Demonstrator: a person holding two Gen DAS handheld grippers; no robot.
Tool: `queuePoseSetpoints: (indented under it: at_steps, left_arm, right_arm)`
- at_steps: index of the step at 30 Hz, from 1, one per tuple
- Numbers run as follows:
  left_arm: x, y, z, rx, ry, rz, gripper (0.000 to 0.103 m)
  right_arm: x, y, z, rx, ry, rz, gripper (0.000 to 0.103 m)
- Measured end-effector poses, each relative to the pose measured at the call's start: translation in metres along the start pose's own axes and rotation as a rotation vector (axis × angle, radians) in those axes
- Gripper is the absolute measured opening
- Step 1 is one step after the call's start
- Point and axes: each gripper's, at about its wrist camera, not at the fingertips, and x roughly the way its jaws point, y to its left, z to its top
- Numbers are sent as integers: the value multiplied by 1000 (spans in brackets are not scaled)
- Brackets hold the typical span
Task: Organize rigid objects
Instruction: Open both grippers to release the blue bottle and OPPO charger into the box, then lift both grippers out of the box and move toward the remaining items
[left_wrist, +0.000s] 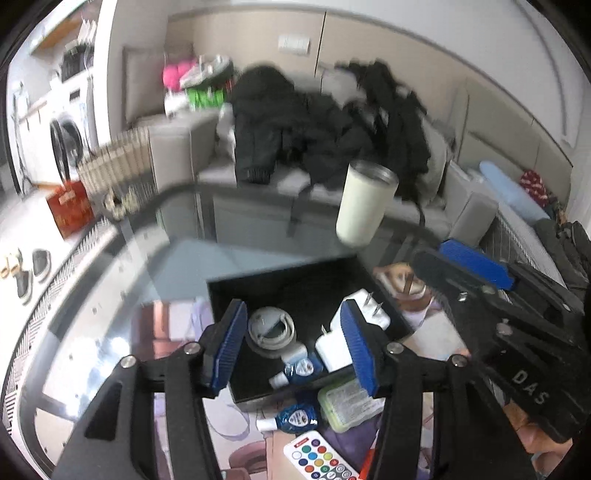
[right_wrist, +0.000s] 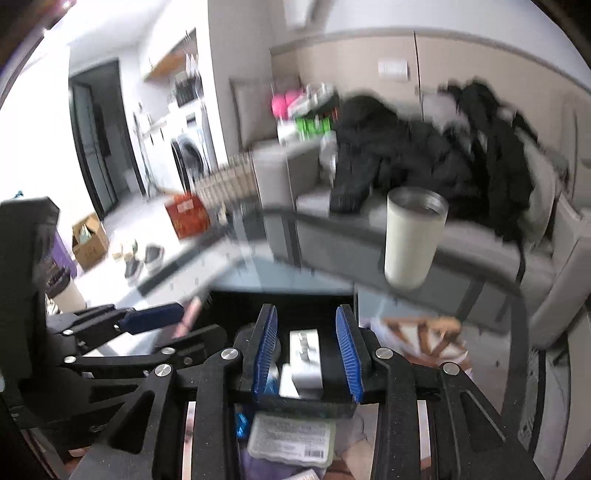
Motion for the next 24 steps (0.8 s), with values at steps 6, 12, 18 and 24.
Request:
queuePoseSetpoints:
  at_steps: [6, 12, 18, 24]
  left_arm:
    - [-80, -11, -10, 20, -329, 39, 57]
    - [-146, -12, -41, 46, -584, 71, 71]
    - [-164, -5, -57, 64, -625, 82, 82]
    - [-137, 5, -63, 30, -491, 129, 84]
  right_arm:
    - [-76, 12, -5, -44, -313, -12, 34]
    - [-132, 27, -20, -119, -467, -32, 42]
    - [-143, 28, -30, -77, -400, -22, 44]
    - [-125, 25, -41, -24, -266, -30, 47]
